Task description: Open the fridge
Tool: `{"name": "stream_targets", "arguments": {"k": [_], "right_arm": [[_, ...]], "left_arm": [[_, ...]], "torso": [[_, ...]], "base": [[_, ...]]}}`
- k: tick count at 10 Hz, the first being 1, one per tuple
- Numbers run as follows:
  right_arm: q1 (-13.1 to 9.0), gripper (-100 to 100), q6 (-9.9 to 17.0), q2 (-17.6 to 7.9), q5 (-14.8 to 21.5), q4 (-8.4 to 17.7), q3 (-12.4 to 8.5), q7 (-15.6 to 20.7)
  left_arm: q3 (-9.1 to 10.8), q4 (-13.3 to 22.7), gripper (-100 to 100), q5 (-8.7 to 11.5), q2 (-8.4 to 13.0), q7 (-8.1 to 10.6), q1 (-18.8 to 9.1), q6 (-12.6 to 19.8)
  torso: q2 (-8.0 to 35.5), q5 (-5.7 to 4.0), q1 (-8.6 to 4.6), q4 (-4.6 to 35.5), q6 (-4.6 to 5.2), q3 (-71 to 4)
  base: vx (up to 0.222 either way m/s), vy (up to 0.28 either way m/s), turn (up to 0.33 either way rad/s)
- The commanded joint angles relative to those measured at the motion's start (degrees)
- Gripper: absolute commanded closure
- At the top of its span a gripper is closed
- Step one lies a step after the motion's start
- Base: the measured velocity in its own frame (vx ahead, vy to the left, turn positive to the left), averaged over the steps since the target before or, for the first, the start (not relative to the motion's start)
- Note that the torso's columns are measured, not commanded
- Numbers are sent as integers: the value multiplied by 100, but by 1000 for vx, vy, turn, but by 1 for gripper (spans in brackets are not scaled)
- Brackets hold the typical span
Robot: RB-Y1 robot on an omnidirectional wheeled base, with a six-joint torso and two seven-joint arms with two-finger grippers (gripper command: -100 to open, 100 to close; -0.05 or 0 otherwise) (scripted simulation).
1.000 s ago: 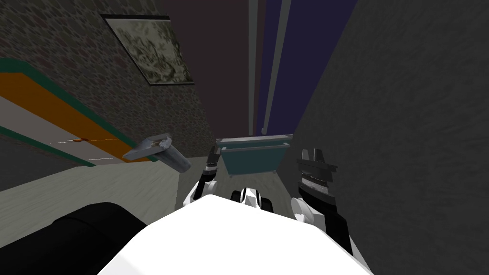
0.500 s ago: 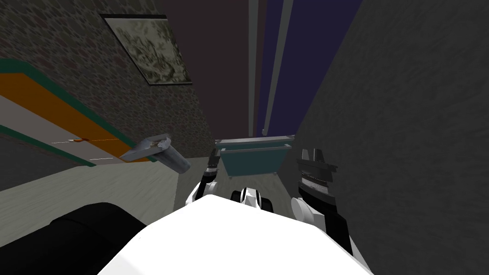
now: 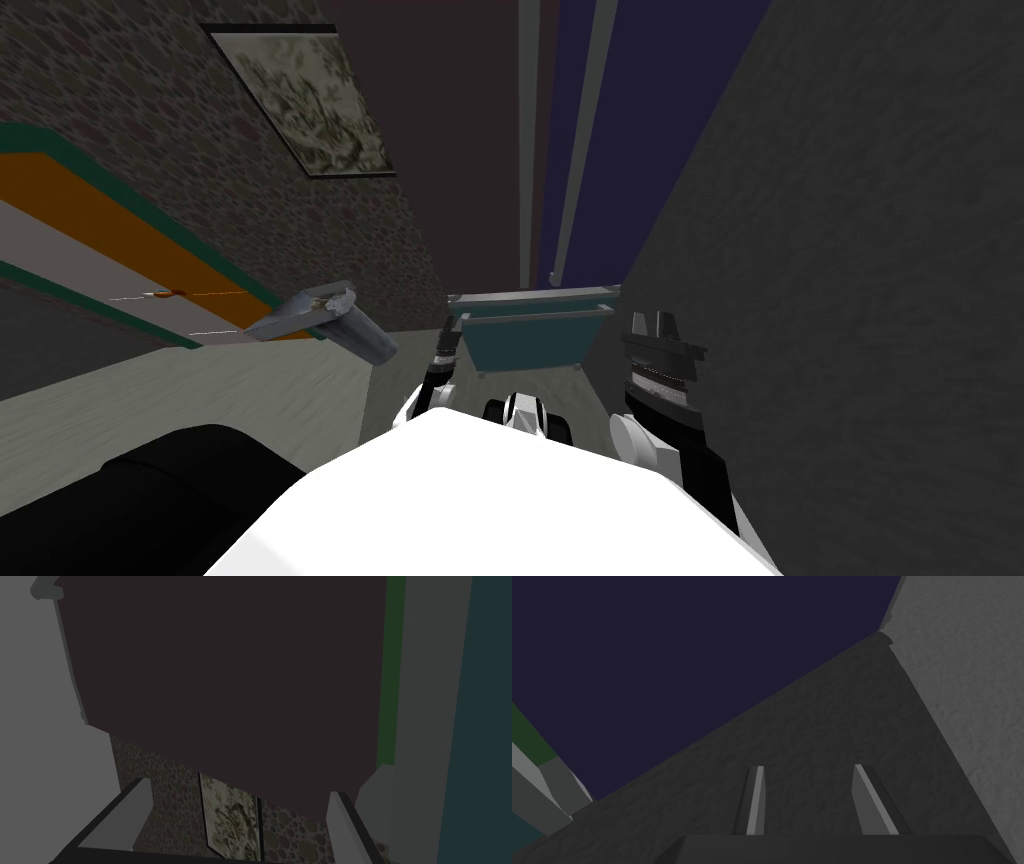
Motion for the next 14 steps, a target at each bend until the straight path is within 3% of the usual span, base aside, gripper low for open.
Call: {"name": "stream_targets", "arguments": {"k": [1, 6, 14], "right_arm": [[0, 0, 0, 0, 0, 0, 0, 0], [0, 0, 0, 0, 0, 0, 0, 0], [-1, 0, 0, 0, 0, 0, 0, 0]], "left_arm": [[22, 452, -100, -32, -11, 8, -110, -271], [61, 1287, -100, -90, -60, 32, -281, -711], [111, 2329, -100, -163, -150, 61, -501, -1266]], "torso": [[6, 0, -1, 1, 0, 3], [5, -1, -3, 1, 0, 2], [4, -1, -5, 1, 0, 2]], "base": [[58, -10, 11], [56, -9, 13], [44, -7, 11]]}}
